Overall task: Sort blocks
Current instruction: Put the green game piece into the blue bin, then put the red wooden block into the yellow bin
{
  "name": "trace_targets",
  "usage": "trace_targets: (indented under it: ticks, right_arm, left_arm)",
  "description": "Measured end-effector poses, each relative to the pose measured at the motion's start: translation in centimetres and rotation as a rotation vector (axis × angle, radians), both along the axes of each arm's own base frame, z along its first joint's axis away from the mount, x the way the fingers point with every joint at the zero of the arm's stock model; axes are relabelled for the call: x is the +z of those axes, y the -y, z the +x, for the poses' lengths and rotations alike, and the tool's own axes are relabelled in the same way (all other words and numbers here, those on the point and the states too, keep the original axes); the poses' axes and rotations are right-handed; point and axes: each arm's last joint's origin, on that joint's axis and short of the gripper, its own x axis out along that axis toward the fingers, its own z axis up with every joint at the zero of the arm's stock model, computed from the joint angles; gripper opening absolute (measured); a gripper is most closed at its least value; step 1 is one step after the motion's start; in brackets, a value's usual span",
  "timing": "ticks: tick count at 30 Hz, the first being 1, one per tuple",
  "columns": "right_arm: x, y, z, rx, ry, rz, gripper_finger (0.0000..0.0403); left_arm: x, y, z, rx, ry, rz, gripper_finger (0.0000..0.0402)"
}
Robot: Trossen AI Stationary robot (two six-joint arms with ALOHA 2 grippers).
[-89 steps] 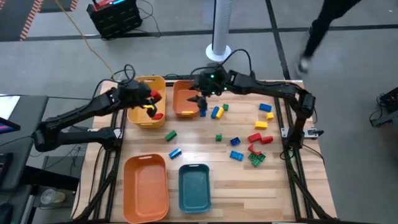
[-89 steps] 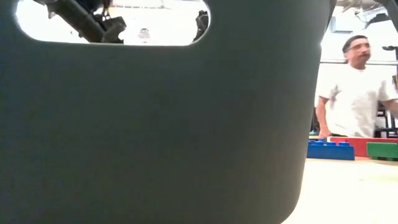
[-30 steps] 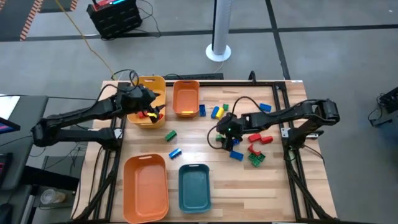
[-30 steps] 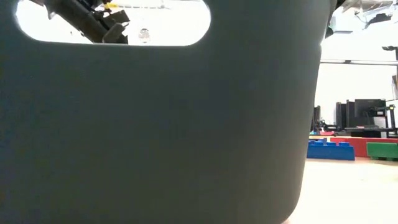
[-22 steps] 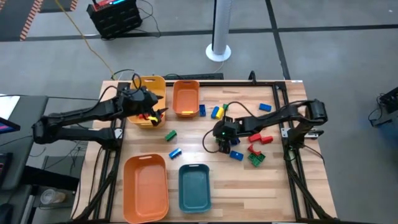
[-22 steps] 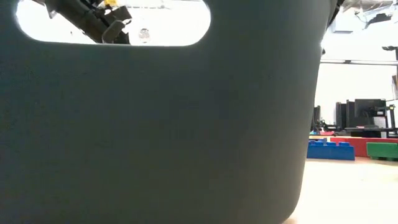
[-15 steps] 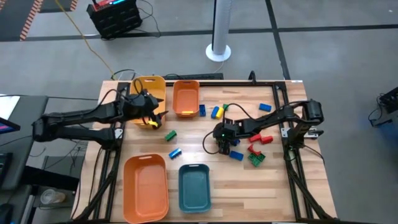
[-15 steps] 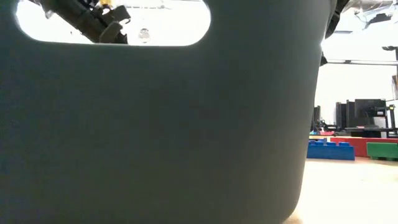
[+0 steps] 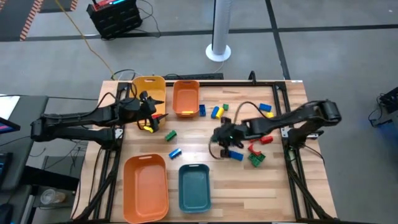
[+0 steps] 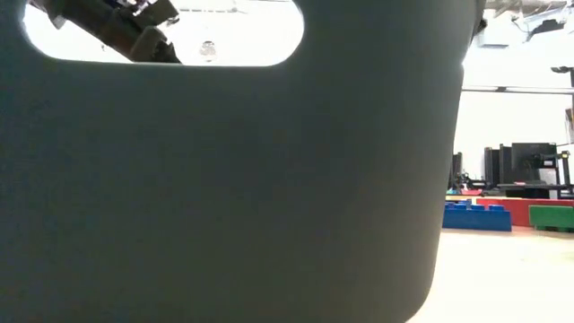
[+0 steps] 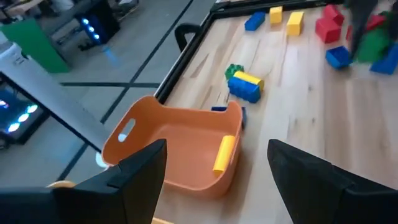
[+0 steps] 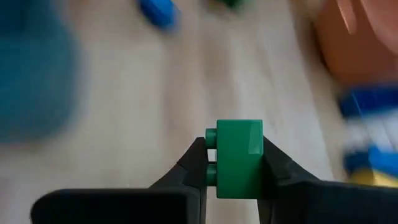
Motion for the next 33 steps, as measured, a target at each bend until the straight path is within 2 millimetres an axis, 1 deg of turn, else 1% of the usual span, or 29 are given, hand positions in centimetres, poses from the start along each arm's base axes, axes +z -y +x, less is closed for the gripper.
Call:
trace_targets:
  ticks: [4, 6, 10, 14, 18, 21, 25, 27, 30, 31, 33]
  right_arm:
    - [2.9, -3.3, 0.2, 0.116, 0.187, 0.034, 0.0078]
    - [3.3, -4.8, 0.6, 0.156, 0.235, 0.051, 0.0078]
    - [1.8, -7.4, 2.5, 0.203, 0.178, 0.061, 0.0078]
    - [1.1, -9.7, 5.3, 0.268, 0.164, 0.090, 0.0078]
    - [-1.2, -11.3, 7.6, 0.293, 0.043, 0.082, 0.0081]
    - [-1.7, -12.1, 8.6, 0.285, -0.012, 0.085, 0.0107]
    - [-2.4, -12.2, 9.3, 0.245, -0.058, 0.107, 0.0172]
    - [-2.5, -12.1, 9.3, 0.229, -0.072, 0.118, 0.0206]
    - [-1.6, -12.0, 9.0, 0.224, -0.061, 0.124, 0.0242]
    - [-1.3, -11.9, 8.9, 0.222, -0.058, 0.122, 0.0248]
    - [0.2, -11.7, 8.4, 0.206, -0.030, 0.106, 0.0254]
  left_arm:
    - [0.1, 0.0, -0.1, 0.020, 0.032, -0.036, 0.0272]
    - [0.1, -0.1, -0.2, 0.040, 0.045, -0.057, 0.0272]
    - [0.1, -0.2, 0.1, 0.051, 0.063, -0.064, 0.0272]
    - [0.2, 0.0, 0.2, 0.028, 0.080, -0.078, 0.0272]
    - [0.0, 0.6, 0.3, -0.009, 0.072, -0.121, 0.0272]
    - [-0.2, 1.0, 0.3, -0.013, 0.066, -0.157, 0.0272]
    - [-0.2, 1.2, 0.3, -0.011, 0.083, -0.193, 0.0272]
    - [-0.1, 1.3, 0.4, -0.014, 0.093, -0.197, 0.0272]
    - [0.1, 1.3, 0.5, -0.015, 0.119, -0.185, 0.0272]
    - [0.3, 1.3, 0.5, -0.015, 0.134, -0.182, 0.0272]
    - [0.4, 1.3, 0.6, -0.013, 0.152, -0.185, 0.0272]
